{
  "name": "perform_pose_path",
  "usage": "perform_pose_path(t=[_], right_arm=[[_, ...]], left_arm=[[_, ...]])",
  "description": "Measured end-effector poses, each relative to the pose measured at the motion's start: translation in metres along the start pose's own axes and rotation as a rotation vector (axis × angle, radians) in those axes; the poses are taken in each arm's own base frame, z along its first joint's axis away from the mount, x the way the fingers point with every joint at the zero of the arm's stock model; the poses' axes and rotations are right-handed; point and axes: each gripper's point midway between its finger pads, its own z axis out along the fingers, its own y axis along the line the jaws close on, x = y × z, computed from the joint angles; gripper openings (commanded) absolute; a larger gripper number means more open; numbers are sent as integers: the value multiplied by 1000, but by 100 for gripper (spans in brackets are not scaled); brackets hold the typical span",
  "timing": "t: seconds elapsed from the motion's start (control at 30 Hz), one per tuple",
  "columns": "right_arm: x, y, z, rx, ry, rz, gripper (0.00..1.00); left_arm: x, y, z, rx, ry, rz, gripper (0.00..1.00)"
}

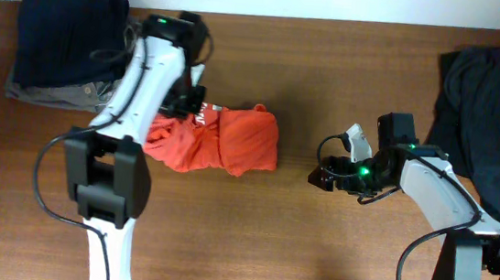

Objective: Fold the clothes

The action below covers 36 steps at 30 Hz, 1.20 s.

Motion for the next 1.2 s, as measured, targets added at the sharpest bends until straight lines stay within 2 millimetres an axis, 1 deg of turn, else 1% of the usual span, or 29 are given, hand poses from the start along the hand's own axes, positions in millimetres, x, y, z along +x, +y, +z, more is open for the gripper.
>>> perform_pose_path(t=[0.13,0.23,0.4,0.53,0.67,0.8,0.97,1.1,1.2], right_arm=[[0,0,0,0,0,2,86],[0,-1,0,8,-1,6,86],[0,-6,0,37,-2,16,86],[2,-10,1,52,3,22,86],[6,-18,9,68,15,31,86],[19,-28,21,77,59,63,85],[19,-27,22,71,55,68,86],[19,-27,22,69,55,74,86],[18,-27,22,68,55,74,86]], left_arm=[[2,-26,-2,-7,-6,40,11],[3,-40,-4,-13,-14,65,11],[2,-52,-11,-34,-41,68,11],[-5,-59,-26,-34,-90,71,13],[-12,-67,-40,-24,-139,74,16],[-13,-80,-43,-19,-162,99,17],[-20,-102,-47,-6,-216,139,17],[-23,-117,-49,3,-246,160,22],[-23,-126,-51,8,-262,174,23]])
